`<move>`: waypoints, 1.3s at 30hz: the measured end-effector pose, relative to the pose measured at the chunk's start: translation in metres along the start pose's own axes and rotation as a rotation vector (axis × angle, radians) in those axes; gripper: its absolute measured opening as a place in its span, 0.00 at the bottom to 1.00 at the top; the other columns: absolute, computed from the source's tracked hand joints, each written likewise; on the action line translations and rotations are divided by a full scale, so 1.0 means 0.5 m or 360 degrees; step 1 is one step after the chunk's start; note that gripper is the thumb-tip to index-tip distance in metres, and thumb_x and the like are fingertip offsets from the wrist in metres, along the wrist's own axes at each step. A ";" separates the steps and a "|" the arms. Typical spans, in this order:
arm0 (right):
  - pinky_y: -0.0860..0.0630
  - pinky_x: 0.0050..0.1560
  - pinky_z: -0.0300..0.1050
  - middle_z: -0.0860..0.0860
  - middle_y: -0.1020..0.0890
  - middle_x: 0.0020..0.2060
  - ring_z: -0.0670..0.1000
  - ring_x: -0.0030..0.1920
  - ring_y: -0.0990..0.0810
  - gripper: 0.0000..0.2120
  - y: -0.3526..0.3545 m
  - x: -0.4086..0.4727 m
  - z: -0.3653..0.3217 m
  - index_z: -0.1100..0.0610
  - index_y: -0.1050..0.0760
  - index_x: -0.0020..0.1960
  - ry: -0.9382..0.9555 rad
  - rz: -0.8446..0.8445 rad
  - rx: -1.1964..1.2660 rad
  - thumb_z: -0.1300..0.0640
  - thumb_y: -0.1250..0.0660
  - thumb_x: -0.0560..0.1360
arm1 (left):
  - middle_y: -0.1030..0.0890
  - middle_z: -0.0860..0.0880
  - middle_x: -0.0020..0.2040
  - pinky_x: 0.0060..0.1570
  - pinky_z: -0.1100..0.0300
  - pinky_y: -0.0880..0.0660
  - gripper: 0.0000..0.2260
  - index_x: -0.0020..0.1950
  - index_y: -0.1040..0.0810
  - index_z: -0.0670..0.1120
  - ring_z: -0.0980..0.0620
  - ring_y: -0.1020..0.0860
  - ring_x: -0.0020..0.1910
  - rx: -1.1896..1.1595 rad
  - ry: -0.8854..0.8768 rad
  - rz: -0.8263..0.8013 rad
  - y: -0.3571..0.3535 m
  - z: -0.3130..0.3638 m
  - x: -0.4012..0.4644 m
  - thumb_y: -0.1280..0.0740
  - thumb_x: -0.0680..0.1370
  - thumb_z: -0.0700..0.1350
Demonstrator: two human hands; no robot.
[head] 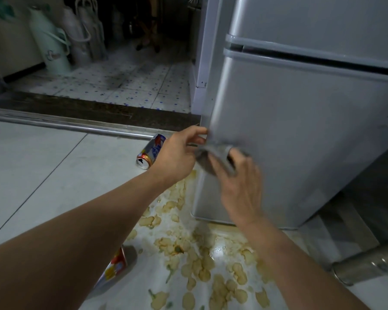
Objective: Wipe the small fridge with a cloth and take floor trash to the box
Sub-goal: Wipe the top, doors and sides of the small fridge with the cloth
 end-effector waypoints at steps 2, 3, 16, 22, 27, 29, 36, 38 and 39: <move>0.32 0.46 0.50 0.57 0.36 0.59 0.58 0.50 0.32 0.25 0.019 0.036 0.040 0.50 0.35 0.70 -0.0118 0.0185 0.0015 0.64 0.39 0.75 | 0.20 0.50 0.52 0.54 0.61 0.23 0.25 0.57 0.24 0.48 0.55 0.21 0.53 -0.0007 0.0011 0.0000 -0.003 -0.004 0.000 0.43 0.71 0.23; 0.32 0.48 0.50 0.57 0.35 0.60 0.58 0.51 0.31 0.25 0.022 0.043 0.055 0.50 0.34 0.70 -0.0137 0.0237 0.0022 0.65 0.38 0.75 | 0.20 0.49 0.52 0.54 0.59 0.23 0.25 0.56 0.24 0.48 0.54 0.21 0.53 -0.0014 0.0027 0.0000 -0.005 -0.006 0.000 0.44 0.70 0.23; 0.30 0.39 0.50 0.54 0.32 0.57 0.59 0.42 0.23 0.24 0.044 -0.026 0.128 0.47 0.28 0.65 0.0193 0.0037 0.0020 0.64 0.35 0.72 | 0.24 0.60 0.38 0.44 0.54 0.21 0.21 0.52 0.32 0.54 0.57 0.21 0.40 0.0485 0.0208 0.0366 -0.030 -0.004 0.002 0.24 0.66 0.51; 0.24 0.38 0.51 0.56 0.34 0.57 0.59 0.45 0.28 0.30 0.048 -0.052 0.194 0.49 0.35 0.69 -0.0061 0.0152 0.0109 0.69 0.32 0.72 | 0.21 0.53 0.41 0.44 0.49 0.21 0.25 0.51 0.33 0.52 0.48 0.21 0.43 0.0624 0.0248 0.0513 -0.042 -0.001 0.005 0.23 0.64 0.56; 0.22 0.34 0.52 0.55 0.36 0.56 0.61 0.43 0.26 0.34 0.008 -0.140 0.181 0.52 0.26 0.65 0.0283 -0.0396 0.0081 0.69 0.26 0.62 | 0.21 0.49 0.44 0.43 0.47 0.22 0.25 0.52 0.34 0.51 0.45 0.21 0.45 0.0756 0.0257 0.0570 -0.043 0.004 0.005 0.25 0.65 0.58; 0.22 0.35 0.51 0.56 0.34 0.56 0.61 0.42 0.23 0.32 0.037 -0.112 0.210 0.51 0.25 0.64 0.0218 -0.0268 0.0094 0.68 0.25 0.63 | 0.20 0.48 0.45 0.44 0.47 0.22 0.25 0.53 0.33 0.50 0.44 0.21 0.45 0.0764 0.0267 0.0590 -0.043 0.005 0.001 0.25 0.65 0.58; 0.22 0.38 0.50 0.57 0.36 0.59 0.61 0.52 0.24 0.21 0.089 -0.076 0.318 0.49 0.33 0.66 -0.0366 0.0156 -0.0105 0.64 0.40 0.75 | 0.21 0.49 0.44 0.46 0.44 0.22 0.24 0.53 0.32 0.51 0.44 0.21 0.45 0.0730 0.0288 0.0657 -0.047 0.001 -0.006 0.25 0.65 0.58; 0.21 0.35 0.51 0.58 0.37 0.57 0.66 0.48 0.22 0.20 0.063 -0.136 0.300 0.51 0.32 0.64 -0.0280 -0.0017 -0.0086 0.64 0.41 0.74 | 0.23 0.51 0.43 0.46 0.45 0.22 0.24 0.53 0.32 0.51 0.45 0.21 0.45 0.0722 0.0265 0.0683 -0.050 0.004 -0.010 0.25 0.65 0.57; 0.20 0.34 0.52 0.58 0.37 0.57 0.67 0.47 0.21 0.20 0.048 -0.169 0.295 0.53 0.28 0.62 -0.0232 -0.0145 -0.0050 0.64 0.40 0.72 | 0.23 0.51 0.43 0.46 0.46 0.22 0.24 0.54 0.32 0.50 0.46 0.22 0.44 0.0719 0.0252 0.0697 -0.052 0.005 -0.013 0.25 0.66 0.56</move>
Point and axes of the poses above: each hand's wrist, its own x-axis towards the middle knuckle, its own y-axis out of the back of the hand, z = x × y, the point moved 7 cm from there along x, towards the middle knuckle
